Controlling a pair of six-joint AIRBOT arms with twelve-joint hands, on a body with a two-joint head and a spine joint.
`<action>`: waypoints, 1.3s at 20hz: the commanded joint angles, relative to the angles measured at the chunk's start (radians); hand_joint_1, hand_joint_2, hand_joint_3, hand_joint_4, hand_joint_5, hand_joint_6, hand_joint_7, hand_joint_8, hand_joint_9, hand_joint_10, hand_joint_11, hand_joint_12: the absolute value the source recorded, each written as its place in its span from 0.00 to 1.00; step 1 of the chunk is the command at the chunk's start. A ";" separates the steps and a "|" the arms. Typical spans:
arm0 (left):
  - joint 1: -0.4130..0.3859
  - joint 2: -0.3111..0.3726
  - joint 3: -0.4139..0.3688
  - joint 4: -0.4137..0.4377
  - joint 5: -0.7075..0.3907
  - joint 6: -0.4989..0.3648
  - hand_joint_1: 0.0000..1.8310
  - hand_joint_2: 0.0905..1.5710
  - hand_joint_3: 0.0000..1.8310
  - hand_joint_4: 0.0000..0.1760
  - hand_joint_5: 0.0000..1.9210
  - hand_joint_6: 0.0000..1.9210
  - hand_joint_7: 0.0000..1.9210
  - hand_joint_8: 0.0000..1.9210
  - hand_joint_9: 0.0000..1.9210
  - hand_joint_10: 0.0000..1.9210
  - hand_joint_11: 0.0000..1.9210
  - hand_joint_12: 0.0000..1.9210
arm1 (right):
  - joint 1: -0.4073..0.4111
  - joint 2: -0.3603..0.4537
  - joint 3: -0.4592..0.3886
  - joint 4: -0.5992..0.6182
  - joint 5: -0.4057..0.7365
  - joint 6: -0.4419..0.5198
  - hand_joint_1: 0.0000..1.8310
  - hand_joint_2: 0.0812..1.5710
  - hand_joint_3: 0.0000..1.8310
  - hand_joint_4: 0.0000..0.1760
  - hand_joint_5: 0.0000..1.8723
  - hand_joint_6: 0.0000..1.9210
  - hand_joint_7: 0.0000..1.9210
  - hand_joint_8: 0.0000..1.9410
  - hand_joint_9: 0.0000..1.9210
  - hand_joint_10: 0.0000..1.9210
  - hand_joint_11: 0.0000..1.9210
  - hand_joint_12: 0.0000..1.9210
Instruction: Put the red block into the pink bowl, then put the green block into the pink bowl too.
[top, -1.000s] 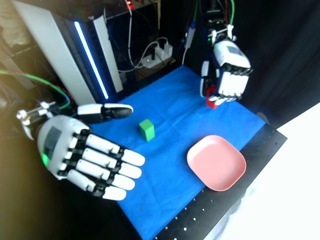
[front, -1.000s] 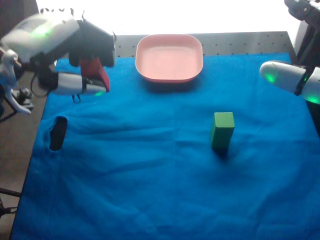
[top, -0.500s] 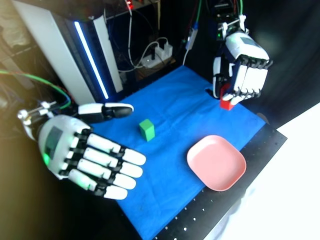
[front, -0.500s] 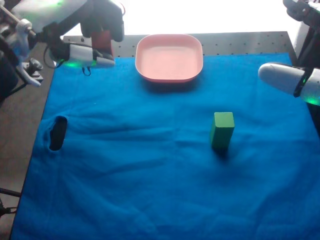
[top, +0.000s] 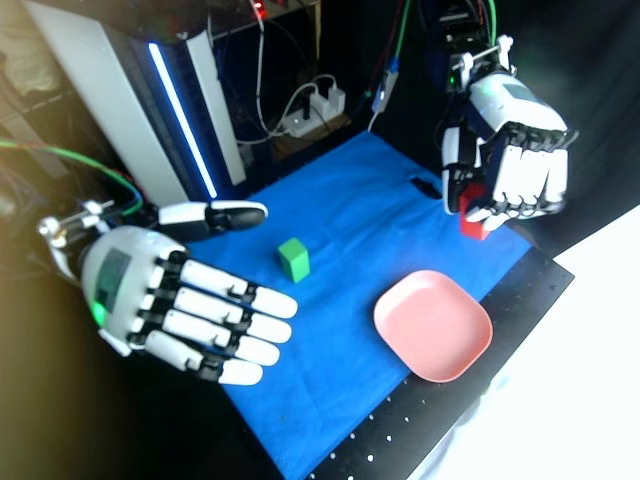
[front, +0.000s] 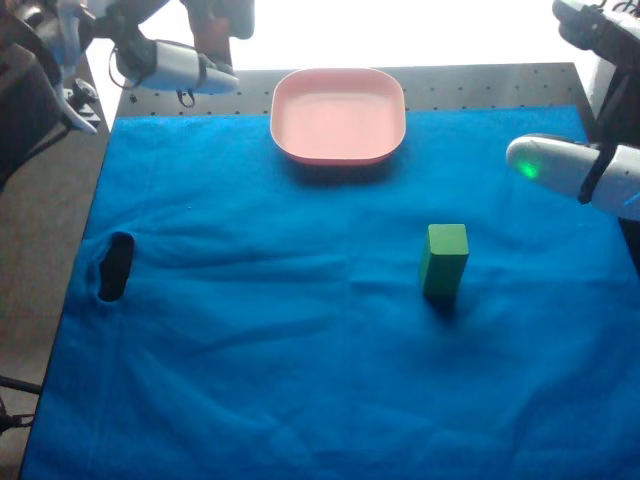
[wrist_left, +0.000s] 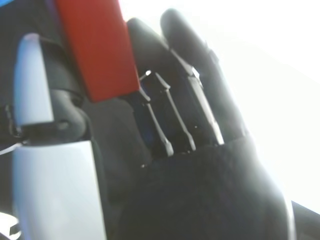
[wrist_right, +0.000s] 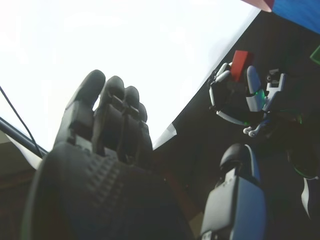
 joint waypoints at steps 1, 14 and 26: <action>-0.028 -0.004 0.004 -0.009 -0.122 -0.004 0.75 0.68 0.00 0.00 0.46 0.54 0.54 0.43 0.52 0.56 0.39 0.65 | 0.007 -0.003 0.003 -0.027 0.109 0.010 0.26 0.51 0.00 0.09 0.14 0.00 0.21 0.00 0.19 0.00 0.00 0.38; -0.102 -0.057 0.041 0.037 -0.097 -0.004 0.70 0.65 0.00 0.00 0.53 0.44 0.61 0.37 0.53 0.35 0.33 0.67 | 0.007 -0.024 0.012 -0.058 0.081 0.010 0.30 0.49 0.00 0.00 0.14 0.00 0.20 0.00 0.19 0.01 0.00 0.35; -0.122 -0.162 0.095 0.069 -0.108 -0.006 0.76 0.63 0.00 0.00 0.52 0.42 0.69 0.17 0.60 0.47 0.46 0.57 | 0.008 -0.041 0.019 -0.082 0.075 0.023 0.28 0.50 0.00 0.00 0.13 0.00 0.20 0.00 0.20 0.01 0.03 0.36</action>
